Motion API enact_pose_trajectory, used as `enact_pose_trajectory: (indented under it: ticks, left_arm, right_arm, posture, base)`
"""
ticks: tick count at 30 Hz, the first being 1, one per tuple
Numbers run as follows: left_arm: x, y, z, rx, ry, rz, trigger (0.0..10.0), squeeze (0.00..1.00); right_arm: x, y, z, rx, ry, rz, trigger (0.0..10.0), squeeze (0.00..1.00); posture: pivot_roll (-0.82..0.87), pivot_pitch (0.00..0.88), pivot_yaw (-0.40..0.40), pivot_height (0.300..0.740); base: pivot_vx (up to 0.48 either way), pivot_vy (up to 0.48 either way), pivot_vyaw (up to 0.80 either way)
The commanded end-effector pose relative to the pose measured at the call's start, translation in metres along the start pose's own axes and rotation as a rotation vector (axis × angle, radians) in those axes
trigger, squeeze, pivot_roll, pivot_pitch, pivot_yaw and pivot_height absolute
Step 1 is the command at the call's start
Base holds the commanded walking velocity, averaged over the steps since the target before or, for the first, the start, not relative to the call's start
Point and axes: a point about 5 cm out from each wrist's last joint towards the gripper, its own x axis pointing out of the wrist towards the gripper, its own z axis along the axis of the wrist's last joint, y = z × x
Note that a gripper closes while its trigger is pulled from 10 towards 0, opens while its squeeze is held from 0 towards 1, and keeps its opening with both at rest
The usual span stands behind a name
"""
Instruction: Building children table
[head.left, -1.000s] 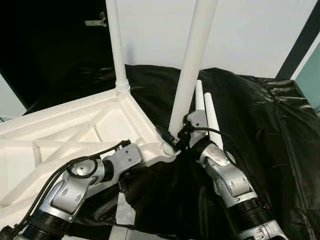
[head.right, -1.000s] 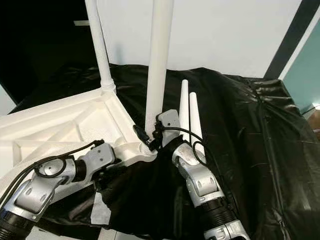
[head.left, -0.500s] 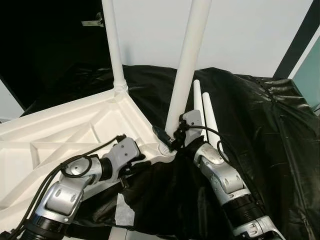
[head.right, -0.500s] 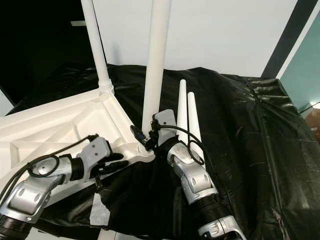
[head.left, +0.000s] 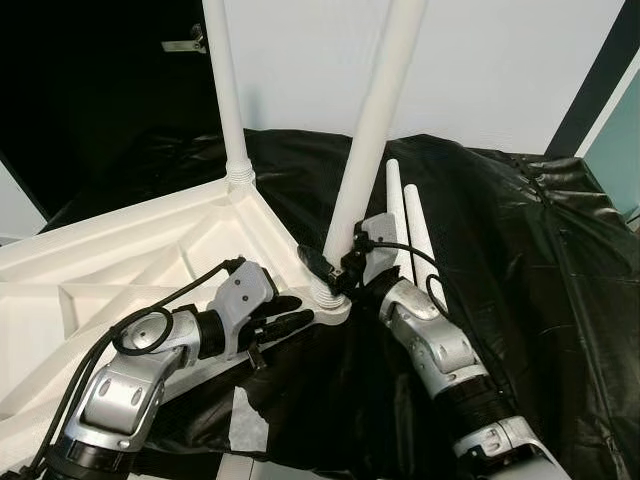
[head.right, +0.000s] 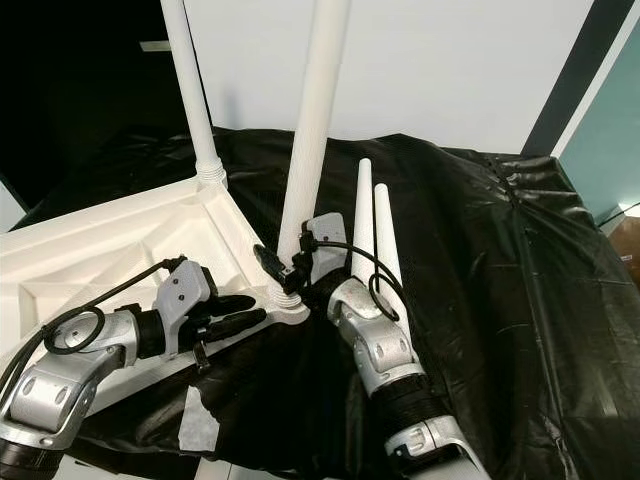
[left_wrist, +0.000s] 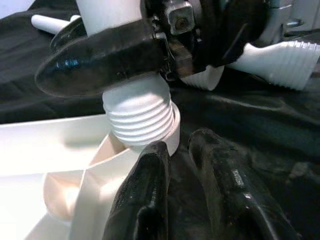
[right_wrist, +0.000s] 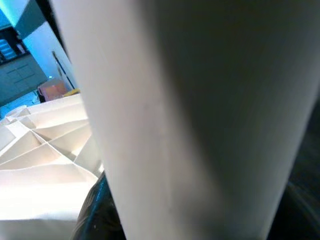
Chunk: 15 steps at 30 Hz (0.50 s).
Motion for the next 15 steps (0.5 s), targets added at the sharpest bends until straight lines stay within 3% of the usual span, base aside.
enact_pose_trajectory:
  ticks: [1, 8, 15]
  left_arm:
    - [0.0, -0.001, 0.002, -0.002, -0.005, 0.013, 10.0, 0.0]
    - [-0.002, -0.003, 0.002, -0.018, -0.004, 0.026, 10.0, 0.0]
    - [-0.005, -0.003, 0.002, -0.028, -0.003, 0.038, 10.0, 0.0]
  right_arm:
    - [0.002, -0.002, 0.002, 0.015, -0.003, -0.012, 10.0, 0.0]
    - [0.001, -0.011, -0.008, 0.05, 0.054, -0.078, 10.0, 0.0]
    - [-0.005, -0.021, -0.018, -0.001, 0.104, -0.138, 10.0, 0.0]
  posture:
    - [0.1, 0.0, -0.05, 0.74]
    - [0.11, 0.0, -0.057, 0.74]
    - [0.11, 0.0, -0.058, 0.74]
  base:
    - [0.0, 0.0, 0.0]
    - [0.0, 0.0, 0.0]
    - [0.0, 0.0, 0.0]
